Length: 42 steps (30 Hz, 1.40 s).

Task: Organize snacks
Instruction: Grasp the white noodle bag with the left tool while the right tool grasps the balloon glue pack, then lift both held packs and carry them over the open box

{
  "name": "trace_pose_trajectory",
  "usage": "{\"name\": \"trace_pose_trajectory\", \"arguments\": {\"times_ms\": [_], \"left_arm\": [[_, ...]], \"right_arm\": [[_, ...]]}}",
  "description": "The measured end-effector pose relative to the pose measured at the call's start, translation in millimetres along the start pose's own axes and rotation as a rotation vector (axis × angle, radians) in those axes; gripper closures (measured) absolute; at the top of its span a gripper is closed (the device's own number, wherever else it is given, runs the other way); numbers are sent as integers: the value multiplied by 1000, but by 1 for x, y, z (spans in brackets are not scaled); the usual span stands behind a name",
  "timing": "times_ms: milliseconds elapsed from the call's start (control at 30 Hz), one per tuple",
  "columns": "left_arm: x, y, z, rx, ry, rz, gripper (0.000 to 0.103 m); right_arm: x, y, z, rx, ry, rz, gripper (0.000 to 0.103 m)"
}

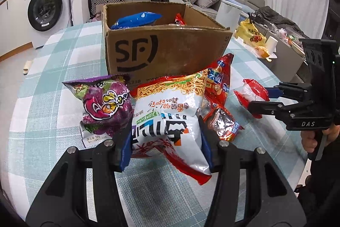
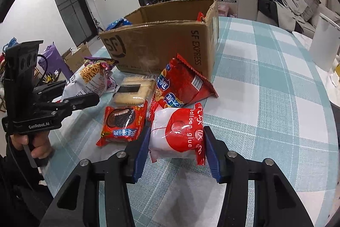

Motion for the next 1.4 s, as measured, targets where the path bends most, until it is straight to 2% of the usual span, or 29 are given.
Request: {"name": "trace_pose_trajectory", "arguments": {"times_ms": [733, 1400], "left_arm": [[-30, -5, 14, -10, -66, 8, 54], [-48, -21, 63, 20, -136, 14, 54]], "right_arm": [[-22, 5, 20, 62, -114, 30, 53], [-40, 6, 63, 101, -229, 41, 53]]}}
Point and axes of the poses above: each gripper's, at about its wrist camera, not at the fingertips, and x roughly the way its jaws point, y to its left, z to its top, the point moved 7 cm from there along x, roughly the way its jaws point, and after that the axes turned 2 degrees about -x, right-handed, at the moved point
